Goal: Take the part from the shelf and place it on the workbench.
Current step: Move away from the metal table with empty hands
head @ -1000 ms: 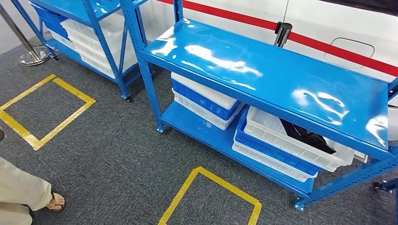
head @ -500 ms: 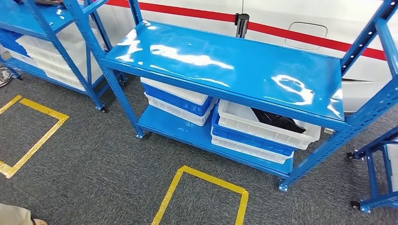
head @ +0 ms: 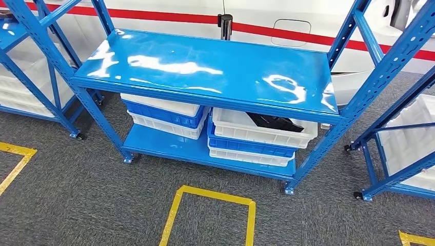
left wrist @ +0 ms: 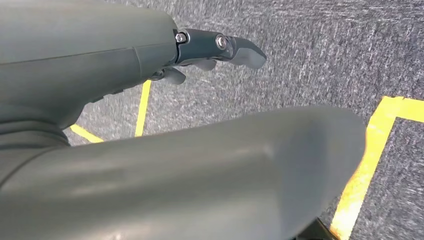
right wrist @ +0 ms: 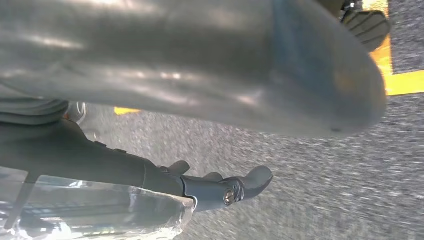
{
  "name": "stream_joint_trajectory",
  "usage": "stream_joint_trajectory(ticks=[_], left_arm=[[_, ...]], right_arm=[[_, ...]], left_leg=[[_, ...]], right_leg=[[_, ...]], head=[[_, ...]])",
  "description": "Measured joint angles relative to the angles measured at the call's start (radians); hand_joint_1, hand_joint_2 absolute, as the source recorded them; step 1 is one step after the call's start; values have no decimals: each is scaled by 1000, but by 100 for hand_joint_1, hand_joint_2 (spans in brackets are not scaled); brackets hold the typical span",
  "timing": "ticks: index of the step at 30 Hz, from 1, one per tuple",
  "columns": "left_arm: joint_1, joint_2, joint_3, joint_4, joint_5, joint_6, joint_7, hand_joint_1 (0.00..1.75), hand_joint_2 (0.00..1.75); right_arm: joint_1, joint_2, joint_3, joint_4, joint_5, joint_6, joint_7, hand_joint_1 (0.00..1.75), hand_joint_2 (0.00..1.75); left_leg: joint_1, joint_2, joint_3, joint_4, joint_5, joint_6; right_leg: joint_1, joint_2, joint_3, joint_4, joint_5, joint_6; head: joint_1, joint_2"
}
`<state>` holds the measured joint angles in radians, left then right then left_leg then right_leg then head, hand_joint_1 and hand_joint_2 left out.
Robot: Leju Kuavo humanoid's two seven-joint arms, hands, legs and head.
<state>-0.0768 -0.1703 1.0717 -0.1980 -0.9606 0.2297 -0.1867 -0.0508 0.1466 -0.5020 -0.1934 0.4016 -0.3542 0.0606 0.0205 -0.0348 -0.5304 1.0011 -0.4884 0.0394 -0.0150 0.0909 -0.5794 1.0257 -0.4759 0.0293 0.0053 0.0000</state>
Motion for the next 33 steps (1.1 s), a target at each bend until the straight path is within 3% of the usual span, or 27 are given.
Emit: stream_joint_trajectory(ticks=[2, 4, 5, 6, 7, 9, 11, 13, 14, 16, 18, 19, 20, 21, 22, 24, 26, 29, 33], left_arm=[[1, -1, 0, 0, 0, -3, -1, 0, 0], [4, -1, 0, 0, 0, -6, -1, 0, 0], [4, -1, 0, 0, 1, -6, -1, 0, 0], [4, -1, 0, 0, 1, -7, -1, 0, 0], [4, -1, 0, 0, 2, -7, -1, 0, 0], [4, -2, 1, 0, 3, -6, -1, 0, 0], [3, -2, 2, 0, 4, -6, -1, 0, 0], [-1, -1, 4, 0, 5, -6, -1, 0, 0], [-3, -1, 4, 0, 5, -6, -1, 0, 0], [-5, -1, 5, 0, 6, -6, -2, 0, 0], [-3, 0, 6, 0, 6, -6, -2, 0, 0], [-2, 0, 6, 0, 6, -6, -2, 0, 0], [0, 0, 6, 0, 7, -6, -2, 0, 0], [1, 0, 7, 0, 7, -6, -2, 0, 0], [2, 0, 7, 0, 8, -6, -2, 0, 0], [2, 0, 8, 0, 11, -6, -2, 0, 0], [0, 0, 12, 0, 15, -6, -3, 0, 0], [0, -1, 16, 0, 16, -6, -3, 0, 0], [0, -2, 18, 0, 16, -6, -2, 0, 0]], right_arm=[[-2, 0, 0, 0, -4, -1, 2, 0, 0], [-3, 0, -1, 0, -5, -1, 3, 0, 0], [-2, 0, -1, 0, -5, -1, 3, 0, 0], [-1, -1, -1, 0, -5, -1, 3, 0, 0], [0, -1, -1, 0, -5, -1, 3, 0, 0], [-1, -1, -1, 0, -4, -1, 3, 0, 0], [-5, -1, -1, 0, -3, -1, 3, 0, 0], [-5, -1, -1, 0, -5, -1, 2, 0, 0], [-4, 0, -2, 0, -8, -2, 0, 0, 0], [-4, 1, -4, 0, -14, -4, -4, 0, 0], [-6, 3, -6, 0, -17, -6, -7, 0, 0], [-5, 4, -6, 0, -18, -6, -7, 0, 0], [-5, 4, -6, 0, -18, -6, -8, 0, 0], [-4, 4, -7, 0, -17, -8, -10, 0, 0], [-3, 4, -7, 0, -16, -11, -14, 0, 0], [-2, 6, -7, 0, -14, -18, -22, 0, 0], [-3, 7, -7, 0, -9, -24, -26, 0, 0], [-4, 5, -7, 0, 4, -29, -27, 0, 0], [-5, 5, -5, 0, 23, -31, -18, 0, 0]], left_leg=[[0, 27, 0, -7, 6, 6], [-4, 57, -2, -7, 5, 9], [-5, 71, -4, -7, 5, 9], [-5, 84, -4, -6, 4, 8], [-5, 96, -3, -6, 3, 7], [-7, 117, 3, -5, -1, -1], [-13, 135, 11, -4, -7, -13], [-13, 152, 19, -4, -13, -25], [-9, 148, 21, -1, -18, -31], [-2, 104, 4, 48, -58, -42], [0, 51, -50, 168, -131, -47], [0, 40, -80, 233, -158, -48], [1, 36, -102, 276, -168, -49], [2, 35, -108, 284, -156, -49], [3, 35, -98, 254, -125, -48], [5, 27, -47, 123, -46, -42], [4, 17, -14, 29, -6, -37], [-5, 14, -13, 10, -2, -35], [-19, 14, -14, 11, -1, -23]], right_leg=[[1, -54, -47, 92, -50, -4], [-1, -75, -109, 217, -106, -5], [-2, -78, -124, 250, -116, 0], [-3, -81, -117, 245, -109, 8], [-5, -89, -88, 198, -89, 18], [-6, -131, -5, 55, -41, 30], [0, -160, 35, -21, -15, 20], [3, -147, 32, -24, -10, 3], [-2, -137, 33, -25, -8, -4], [-12, -117, 36, -28, -1, -21], [-12, -97, 35, -28, 4, -34], [-10, -85, 34, -28, 4, -36], [-9, -74, 34, -27, 4, -36], [-8, -63, 35, -27, 4, -36], [-8, -54, 37, -26, 4, -35], [-7, -40, 41, -25, 3, -34], [1, -33, 36, -21, 0, -28], [11, -32, 21, -18, -5, -21], [7, -34, 21, -21, -2, -8]], head=[[5, 0], [9, 0], [9, 0], [10, 0], [11, 0], [14, 0], [13, 0], [10, 0], [10, 0], [9, 0], [8, 0], [8, 0], [8, 0], [7, 0], [7, 0], [5, 0], [4, 0], [6, 0], [5, 0]])
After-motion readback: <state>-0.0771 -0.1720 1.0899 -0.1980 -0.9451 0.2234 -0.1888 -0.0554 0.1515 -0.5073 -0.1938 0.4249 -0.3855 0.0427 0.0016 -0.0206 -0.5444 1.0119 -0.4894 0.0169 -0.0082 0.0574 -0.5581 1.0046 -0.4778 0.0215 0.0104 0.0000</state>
